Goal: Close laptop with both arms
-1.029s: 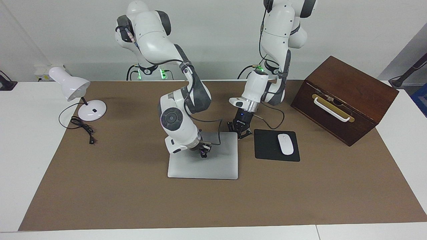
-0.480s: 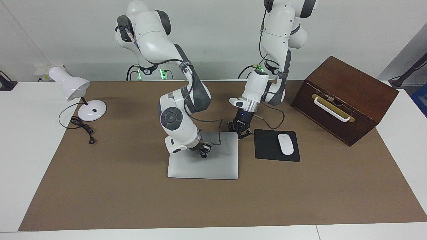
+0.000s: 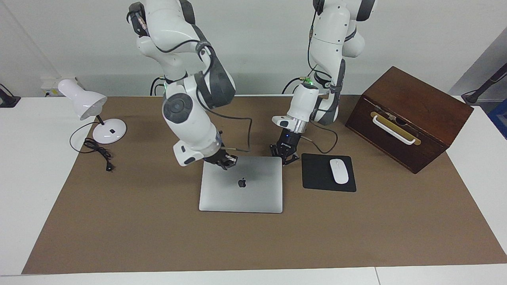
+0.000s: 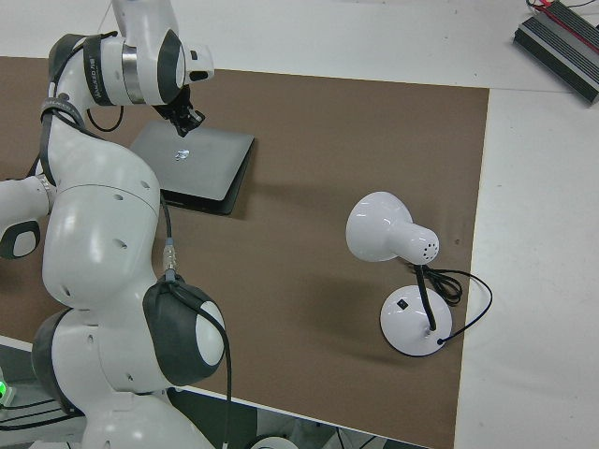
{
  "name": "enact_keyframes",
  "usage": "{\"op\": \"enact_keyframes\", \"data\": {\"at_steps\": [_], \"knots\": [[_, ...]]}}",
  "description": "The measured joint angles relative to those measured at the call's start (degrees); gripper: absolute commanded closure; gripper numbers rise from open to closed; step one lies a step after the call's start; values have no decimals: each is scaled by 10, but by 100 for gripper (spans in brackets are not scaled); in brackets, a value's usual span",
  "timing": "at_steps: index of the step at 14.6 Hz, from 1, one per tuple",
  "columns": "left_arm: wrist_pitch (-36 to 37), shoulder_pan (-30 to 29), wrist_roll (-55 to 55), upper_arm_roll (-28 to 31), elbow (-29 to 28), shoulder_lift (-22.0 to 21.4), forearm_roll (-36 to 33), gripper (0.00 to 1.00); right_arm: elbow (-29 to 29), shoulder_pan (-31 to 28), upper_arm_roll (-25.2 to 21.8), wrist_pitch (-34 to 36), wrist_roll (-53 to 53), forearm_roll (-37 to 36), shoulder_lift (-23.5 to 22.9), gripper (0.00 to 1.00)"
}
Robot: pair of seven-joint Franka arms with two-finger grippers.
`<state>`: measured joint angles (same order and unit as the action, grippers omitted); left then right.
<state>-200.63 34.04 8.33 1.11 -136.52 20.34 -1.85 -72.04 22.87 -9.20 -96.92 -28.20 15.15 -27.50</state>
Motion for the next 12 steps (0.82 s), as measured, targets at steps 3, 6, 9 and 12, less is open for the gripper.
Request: {"op": "enact_keyframes", "data": {"at_steps": [3, 6, 9, 12], "knots": [[0, 0, -3, 0, 0, 0, 0, 100, 58, -45, -1, 81, 120, -52, 44, 100], [0, 0, -6, 0, 0, 0, 0, 100, 100, -83, 0, 105, 263, -86, 66, 31], [0, 0, -12, 0, 0, 0, 0, 100, 107, -124, 4, 92, 378, -100, 89, 0], [1, -1, -16, 0, -1, -1, 0, 100, 68, -151, 14, 75, 418, -124, 128, 0]]}}
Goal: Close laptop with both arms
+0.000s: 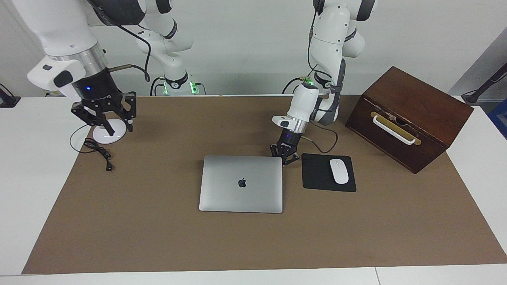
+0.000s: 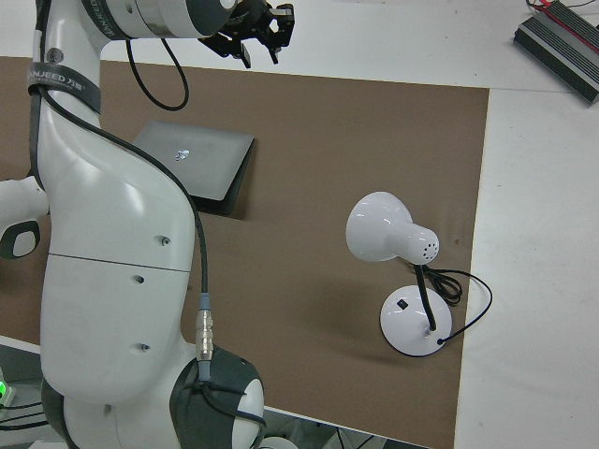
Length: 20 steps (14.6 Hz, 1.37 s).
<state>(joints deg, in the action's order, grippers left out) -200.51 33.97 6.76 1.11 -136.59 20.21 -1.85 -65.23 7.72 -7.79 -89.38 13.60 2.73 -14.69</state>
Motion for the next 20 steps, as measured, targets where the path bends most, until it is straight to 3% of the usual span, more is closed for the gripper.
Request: {"op": "enact_keyframes", "data": {"at_steps": [6, 8, 11, 20], "knots": [[50, -1, -1, 0, -5, -23, 0, 100, -234, -62, 46, -85, -67, -22, 131, 0], [56, -1, -1, 0, -12, -30, 0, 100, -282, -80, 53, -91, -74, -22, 158, 0], [87, -1, -1, 0, -26, -54, 0, 100, -301, -84, 54, -96, -92, -22, 168, 0], [396, -17, -4, 3, -13, -234, 0, 100, -303, -87, 63, -98, -152, -22, 172, 0]]}}
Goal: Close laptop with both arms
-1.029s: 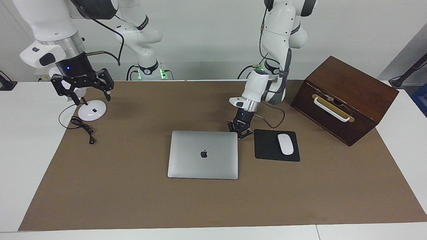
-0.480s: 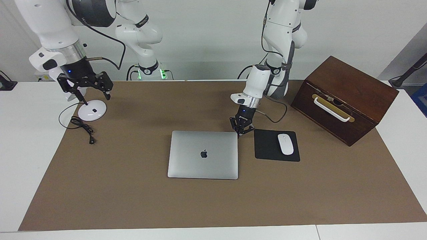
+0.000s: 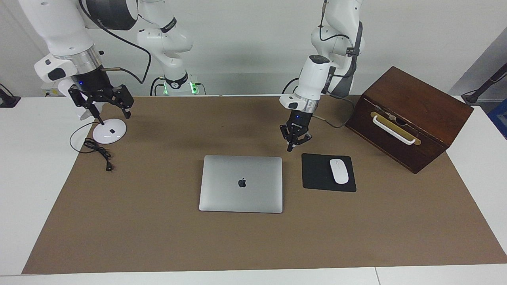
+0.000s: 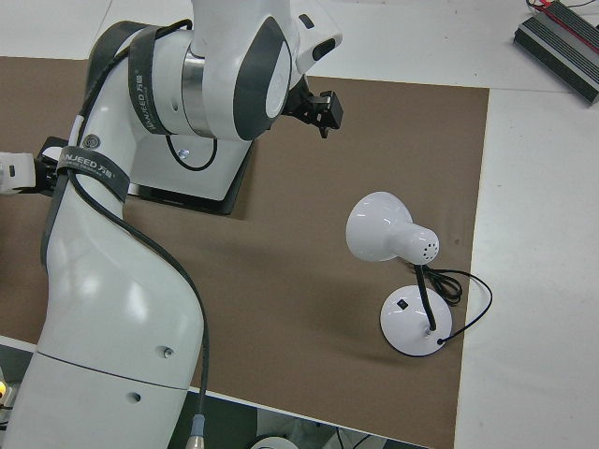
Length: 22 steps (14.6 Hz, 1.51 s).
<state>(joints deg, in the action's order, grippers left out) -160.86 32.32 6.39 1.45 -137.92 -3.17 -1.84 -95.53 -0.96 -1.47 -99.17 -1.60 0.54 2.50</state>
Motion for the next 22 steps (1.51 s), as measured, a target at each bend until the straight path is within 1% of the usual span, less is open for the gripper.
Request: {"op": "enact_keyframes", "data": {"at_steps": [3, 6, 8, 10, 13, 16, 17, 18, 19, 20, 22], "knots": [[135, -31, 0, 5, 50, -34, 0, 100, -1, 1, 5, 0, -2, 0, -1, 0], [270, -74, 0, 9, 130, -43, 0, 100, 1, 1, 5, 0, -2, 0, -1, 0], [348, -107, 1, 11, 181, -43, 0, 100, 9, 8, 5, 2, -2, 0, -1, 0], [398, -139, 2, 12, 213, -43, 0, 100, 23, 16, 5, 15, -5, 0, -1, 0], [450, -178, 3, 13, 245, -42, 0, 100, 37, 17, 3, 33, -6, 0, -3, 0], [484, -216, 3, 15, 267, -42, 0, 100, 39, 17, 1, 39, -6, 0, -9, 0], [493, -226, 3, 15, 274, -42, 0, 76, 39, 17, 1, 39, -7, 0, -10, 0], [507, -231, 4, 16, 284, -41, 0, 32, 40, 17, 0, 40, -7, 0, -11, 0], [520, -233, 4, 20, 295, -41, 0, 6, 40, 17, -1, 41, -7, 0, -11, 0], [533, -233, 4, 25, 305, -40, 0, 0, 40, 17, -1, 43, -7, 0, -11, 0], [559, -240, 4, 33, 328, -30, 0, 0, 40, 17, -2, 45, -7, 0, -11, 0]]}}
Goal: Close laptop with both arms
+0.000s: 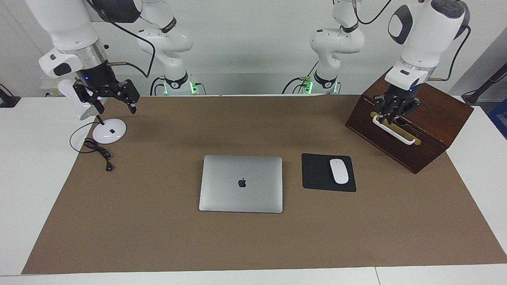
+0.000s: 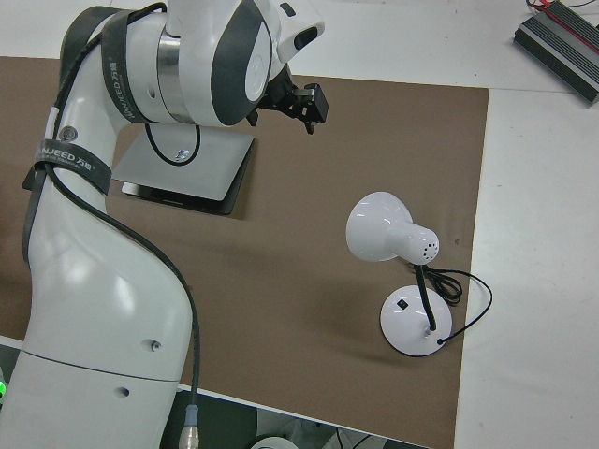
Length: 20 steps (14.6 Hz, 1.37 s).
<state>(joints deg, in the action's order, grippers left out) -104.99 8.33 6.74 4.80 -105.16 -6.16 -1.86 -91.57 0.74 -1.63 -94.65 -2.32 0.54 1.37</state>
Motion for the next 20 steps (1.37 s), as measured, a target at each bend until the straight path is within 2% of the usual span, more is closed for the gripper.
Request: {"op": "enact_keyframes", "data": {"at_steps": [4, 6, 9, 20], "knots": [[71, -25, 0, -3, 113, 50, 0, 0, 0, 0, 0, 1, 0, 0, -9, 0], [100, -33, -18, -12, 152, 63, 3, 0, 0, 0, -1, 2, 0, 0, -13, 0], [106, -44, -70, -13, 164, 66, 23, 0, 0, 0, -2, 2, 0, 0, -14, 0], [122, -58, -80, -23, 164, 68, 30, 0, 0, 0, -3, 2, 0, 0, -14, 0]]}}
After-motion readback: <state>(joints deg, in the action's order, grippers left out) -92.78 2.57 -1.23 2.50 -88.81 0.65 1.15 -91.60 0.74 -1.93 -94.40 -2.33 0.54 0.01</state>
